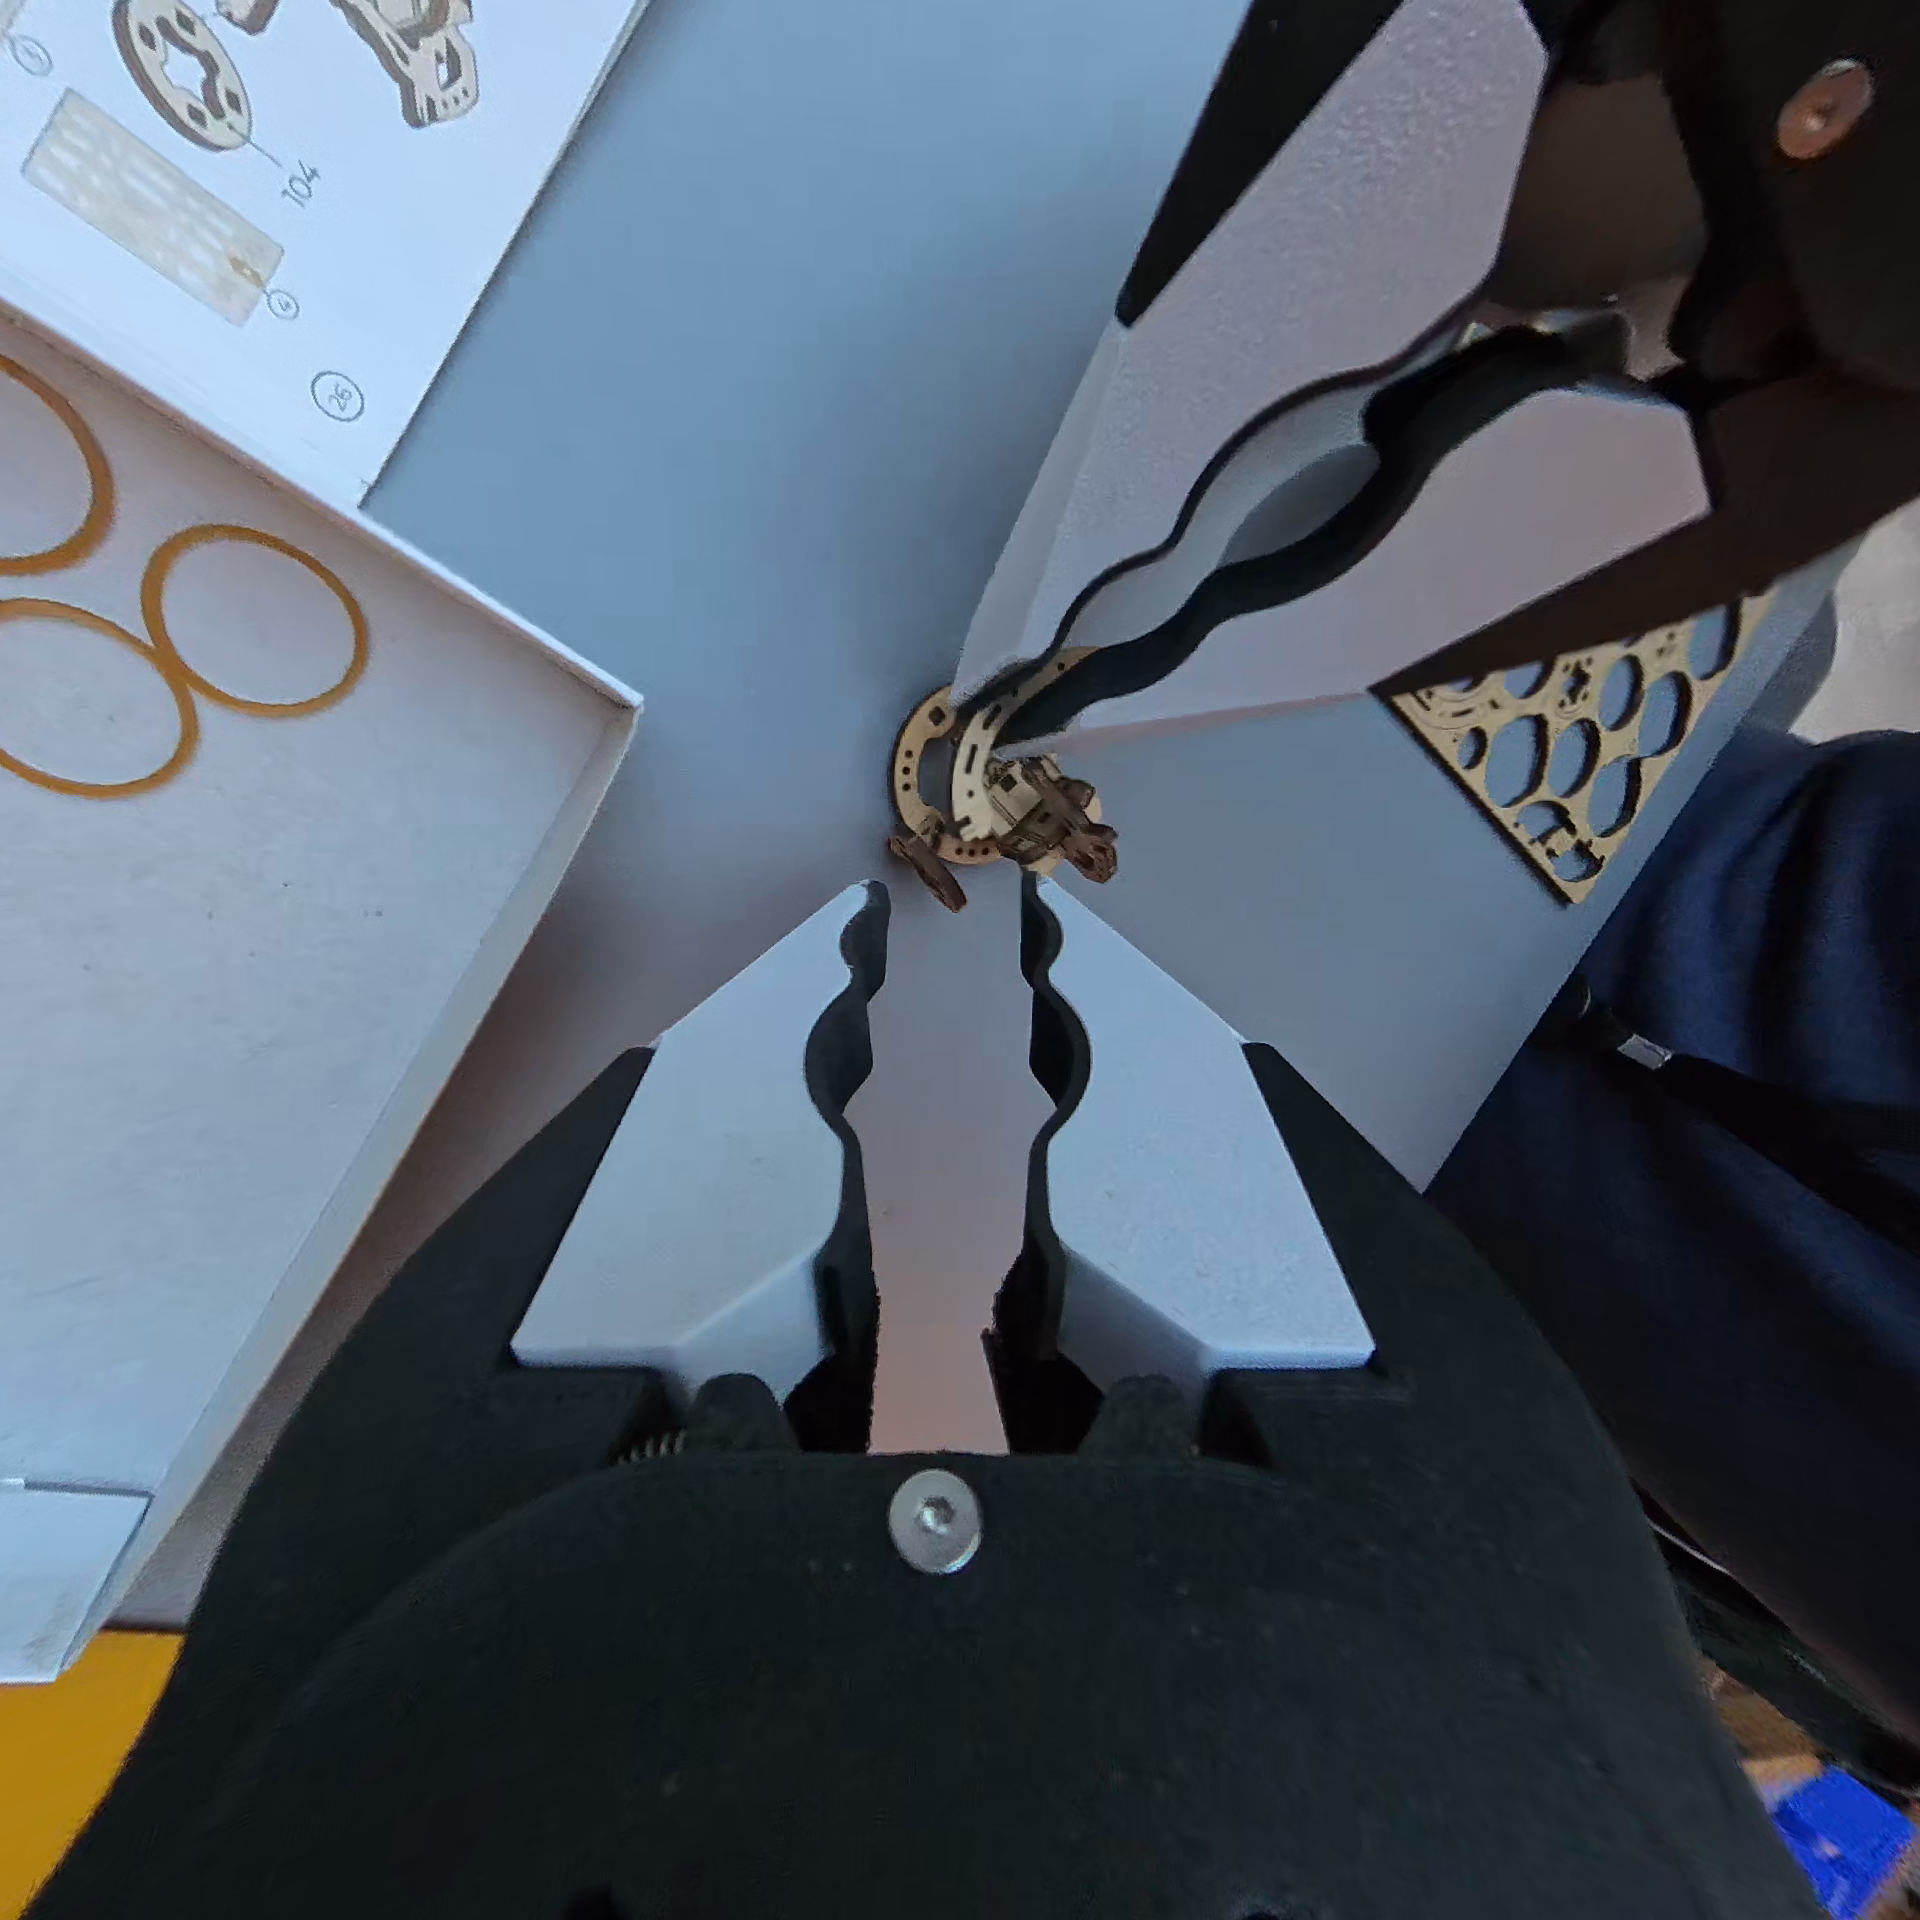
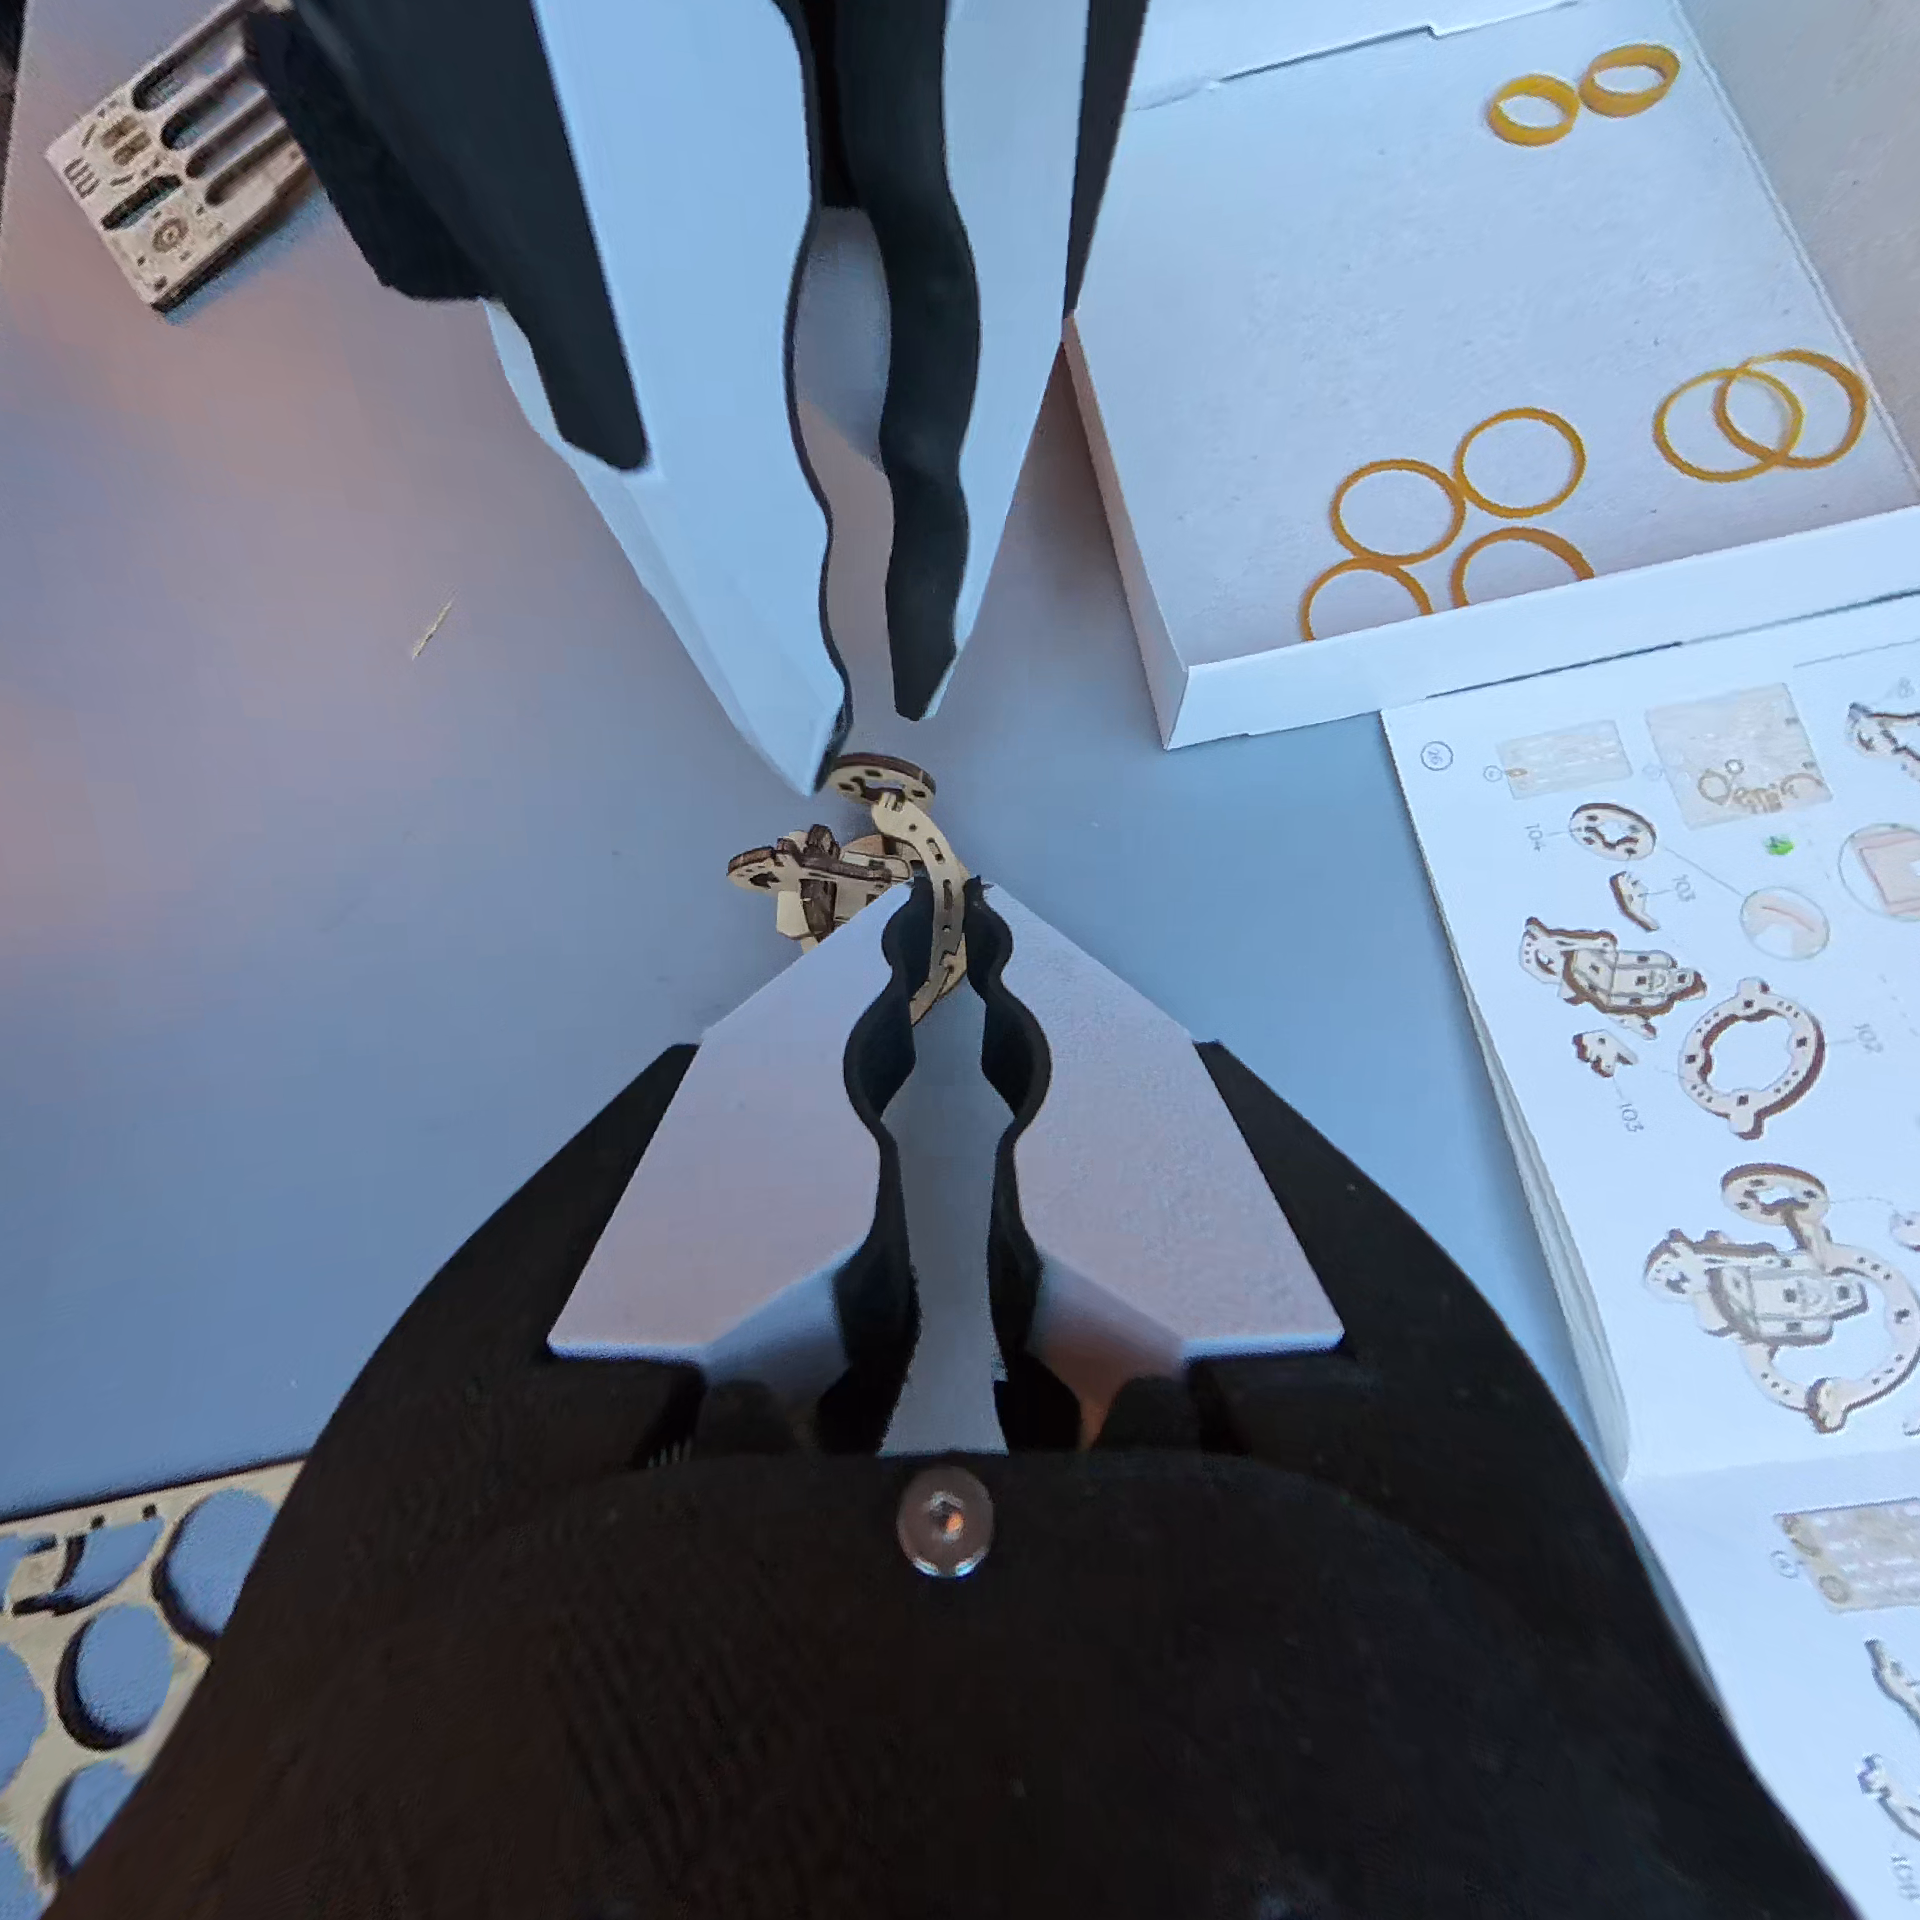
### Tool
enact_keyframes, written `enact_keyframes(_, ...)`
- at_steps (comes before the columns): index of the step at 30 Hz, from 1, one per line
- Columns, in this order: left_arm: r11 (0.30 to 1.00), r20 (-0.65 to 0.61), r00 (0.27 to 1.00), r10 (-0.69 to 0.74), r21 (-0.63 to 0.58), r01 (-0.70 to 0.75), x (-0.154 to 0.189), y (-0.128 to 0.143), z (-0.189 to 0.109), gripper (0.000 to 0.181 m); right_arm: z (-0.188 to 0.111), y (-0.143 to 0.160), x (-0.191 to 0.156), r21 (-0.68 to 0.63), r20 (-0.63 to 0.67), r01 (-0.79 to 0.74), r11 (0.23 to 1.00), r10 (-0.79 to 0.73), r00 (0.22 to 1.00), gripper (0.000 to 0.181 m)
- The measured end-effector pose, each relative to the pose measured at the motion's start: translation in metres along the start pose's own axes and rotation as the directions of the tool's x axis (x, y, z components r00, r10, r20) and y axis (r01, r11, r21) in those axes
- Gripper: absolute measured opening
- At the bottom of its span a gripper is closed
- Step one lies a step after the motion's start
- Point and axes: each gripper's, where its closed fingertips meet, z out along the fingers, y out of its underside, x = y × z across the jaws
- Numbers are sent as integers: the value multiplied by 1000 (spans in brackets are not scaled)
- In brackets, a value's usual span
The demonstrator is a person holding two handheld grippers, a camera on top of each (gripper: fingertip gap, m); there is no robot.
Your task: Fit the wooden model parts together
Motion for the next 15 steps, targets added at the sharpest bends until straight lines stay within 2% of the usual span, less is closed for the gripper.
enact_keyframes(4, 993, -48, 999, -7, 118, 13, 9, -4, -8, 26, -1, -1, 3, 1, 20, 53, 999, -53, 998, 5)
enact_keyframes(8, 964, -104, 991, -79, 244, 102, 5, -9, -12, 24, 3, 1, 2, -14, 57, 103, 995, -102, 993, 5)
enact_keyframes(15, 960, -158, 978, -137, 221, 171, 1, -7, -2, 21, 4, 2, 5, -18, 47, 103, 995, -102, 994, 5)
